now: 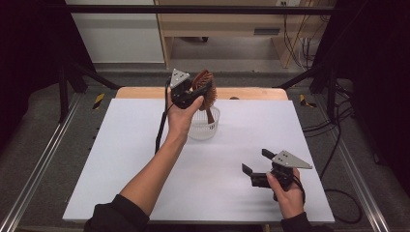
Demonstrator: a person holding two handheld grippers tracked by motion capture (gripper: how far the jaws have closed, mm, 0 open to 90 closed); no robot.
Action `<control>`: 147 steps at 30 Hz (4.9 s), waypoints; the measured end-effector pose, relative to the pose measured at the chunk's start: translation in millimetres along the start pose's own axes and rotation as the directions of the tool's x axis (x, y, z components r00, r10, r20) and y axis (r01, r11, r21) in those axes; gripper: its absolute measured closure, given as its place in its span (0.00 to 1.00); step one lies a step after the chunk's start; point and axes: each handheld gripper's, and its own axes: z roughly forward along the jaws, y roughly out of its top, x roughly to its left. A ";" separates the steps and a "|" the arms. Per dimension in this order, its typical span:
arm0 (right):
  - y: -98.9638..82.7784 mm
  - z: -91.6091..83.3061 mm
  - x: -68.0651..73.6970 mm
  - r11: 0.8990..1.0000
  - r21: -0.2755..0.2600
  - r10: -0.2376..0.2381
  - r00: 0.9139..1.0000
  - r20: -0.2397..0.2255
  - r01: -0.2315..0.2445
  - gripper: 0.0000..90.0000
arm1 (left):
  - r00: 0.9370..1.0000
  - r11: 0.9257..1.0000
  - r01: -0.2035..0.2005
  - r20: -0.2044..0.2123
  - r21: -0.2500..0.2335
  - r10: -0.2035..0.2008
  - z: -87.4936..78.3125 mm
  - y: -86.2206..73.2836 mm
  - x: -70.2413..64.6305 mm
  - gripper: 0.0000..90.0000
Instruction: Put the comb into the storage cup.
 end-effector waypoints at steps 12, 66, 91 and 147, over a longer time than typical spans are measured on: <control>0.3 -0.6 0.0 1.000 -0.002 0.002 1.000 0.002 -0.002 0.06 | 1.000 1.000 0.007 0.000 -0.006 -0.007 3.8 -4.1 0.0 0.57; 0.0 -0.4 -0.4 1.000 -0.006 0.009 1.000 -0.001 -0.009 0.06 | 1.000 1.000 0.001 0.022 -0.003 -0.001 9.6 -28.7 2.7 0.57; -0.6 0.2 -1.0 1.000 -0.006 0.011 1.000 0.003 -0.011 0.05 | 1.000 1.000 -0.007 0.014 0.022 0.007 1.7 -28.2 17.8 0.55; -1.4 4.6 -1.2 1.000 0.008 0.002 1.000 0.003 -0.002 0.05 | 0.998 0.998 0.064 -0.025 -0.002 -0.064 -27.3 -49.0 48.2 0.49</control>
